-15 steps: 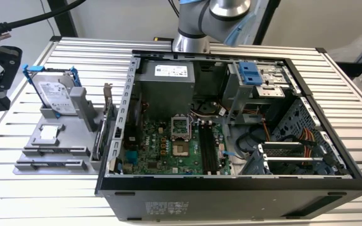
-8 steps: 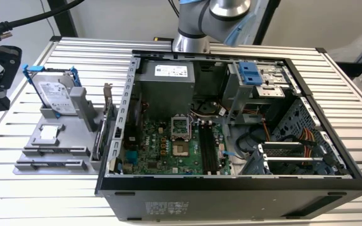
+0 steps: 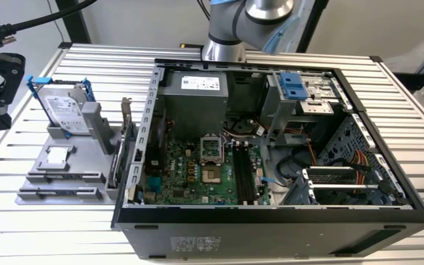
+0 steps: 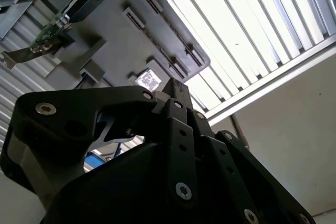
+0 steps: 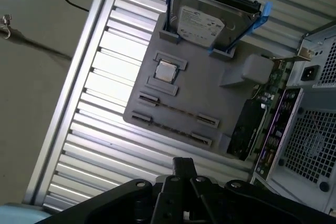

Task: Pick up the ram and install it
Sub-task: 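Pick up the ram and move it above insertion slot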

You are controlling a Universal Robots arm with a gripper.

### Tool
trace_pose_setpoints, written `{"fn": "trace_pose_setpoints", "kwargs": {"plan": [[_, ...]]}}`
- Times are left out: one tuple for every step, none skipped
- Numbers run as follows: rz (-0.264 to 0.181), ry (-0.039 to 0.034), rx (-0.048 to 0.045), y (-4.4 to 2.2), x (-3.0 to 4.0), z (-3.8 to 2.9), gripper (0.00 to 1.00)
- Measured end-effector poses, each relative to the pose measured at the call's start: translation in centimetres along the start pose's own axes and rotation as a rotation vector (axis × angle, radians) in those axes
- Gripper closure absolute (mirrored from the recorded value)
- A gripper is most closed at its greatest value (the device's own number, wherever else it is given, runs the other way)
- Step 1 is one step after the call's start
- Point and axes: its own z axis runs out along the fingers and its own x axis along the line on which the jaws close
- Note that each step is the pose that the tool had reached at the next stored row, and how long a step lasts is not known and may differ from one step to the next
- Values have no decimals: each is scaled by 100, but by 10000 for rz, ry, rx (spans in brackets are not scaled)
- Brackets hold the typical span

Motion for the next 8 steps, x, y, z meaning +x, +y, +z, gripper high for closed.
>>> {"fn": "trace_pose_setpoints", "kwargs": {"plan": [[-30,2,0,0,0,0,100],[-58,3,-1,0,0,0,100],[-77,4,-1,0,0,0,100],[-89,4,-2,0,0,0,100],[-93,5,-2,0,0,0,100],[-95,5,-2,0,0,0,100],[-96,5,-1,0,1,0,100],[-96,5,-2,0,0,0,100]]}}
